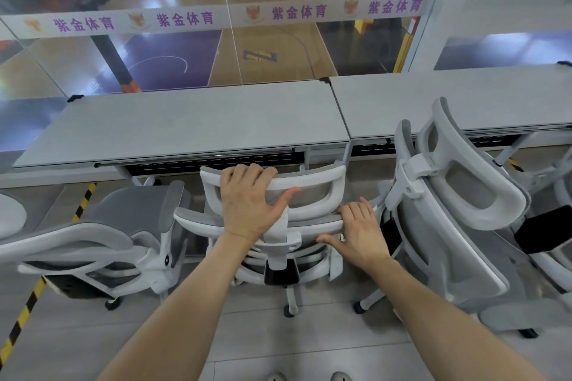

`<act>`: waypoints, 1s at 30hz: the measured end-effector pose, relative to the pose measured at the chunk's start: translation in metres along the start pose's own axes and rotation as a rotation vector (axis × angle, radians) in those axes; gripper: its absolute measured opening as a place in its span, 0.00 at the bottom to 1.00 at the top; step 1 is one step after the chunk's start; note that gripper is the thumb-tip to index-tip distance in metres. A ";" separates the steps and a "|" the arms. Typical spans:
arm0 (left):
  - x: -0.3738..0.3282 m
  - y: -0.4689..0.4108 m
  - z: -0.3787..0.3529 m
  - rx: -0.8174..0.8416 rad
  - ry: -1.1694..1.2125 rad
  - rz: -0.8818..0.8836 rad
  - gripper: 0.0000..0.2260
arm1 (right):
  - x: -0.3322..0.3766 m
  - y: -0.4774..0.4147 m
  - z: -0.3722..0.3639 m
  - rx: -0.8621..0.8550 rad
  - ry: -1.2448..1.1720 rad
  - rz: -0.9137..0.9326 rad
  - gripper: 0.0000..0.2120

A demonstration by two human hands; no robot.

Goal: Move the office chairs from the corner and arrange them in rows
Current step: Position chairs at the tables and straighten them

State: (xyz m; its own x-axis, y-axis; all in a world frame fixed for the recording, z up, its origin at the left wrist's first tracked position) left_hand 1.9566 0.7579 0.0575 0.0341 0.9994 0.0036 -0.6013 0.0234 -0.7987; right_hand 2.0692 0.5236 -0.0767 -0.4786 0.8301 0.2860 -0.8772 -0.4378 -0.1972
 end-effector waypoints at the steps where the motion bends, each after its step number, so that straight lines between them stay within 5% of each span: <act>1: -0.001 0.001 0.000 0.002 -0.001 0.000 0.23 | 0.000 0.002 0.000 0.002 0.005 0.000 0.40; 20: -0.014 0.002 0.008 0.018 -0.028 -0.012 0.24 | -0.004 0.014 0.007 0.001 0.055 -0.066 0.44; 26: -0.030 -0.017 0.005 0.231 -0.014 -0.093 0.24 | -0.011 0.016 0.019 0.119 0.058 -0.077 0.29; 30: -0.067 -0.050 -0.013 0.321 0.063 -0.182 0.21 | -0.029 0.031 0.057 -0.002 -0.027 -0.231 0.22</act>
State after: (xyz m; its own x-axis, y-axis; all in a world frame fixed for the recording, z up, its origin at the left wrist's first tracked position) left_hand 1.9947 0.6892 0.0896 0.2070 0.9748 0.0829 -0.8001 0.2175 -0.5590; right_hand 2.0532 0.4666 -0.0380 -0.2657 0.8988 0.3487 -0.9636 -0.2361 -0.1257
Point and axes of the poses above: each hand's wrist, its own y-axis away from the middle knuckle, its own z-axis out of the back of the hand, x = y × z, the point moved 7 cm from there along -y, towards the middle knuckle, and after that the axes turned 13 degrees about -z, right-handed, at the moved point
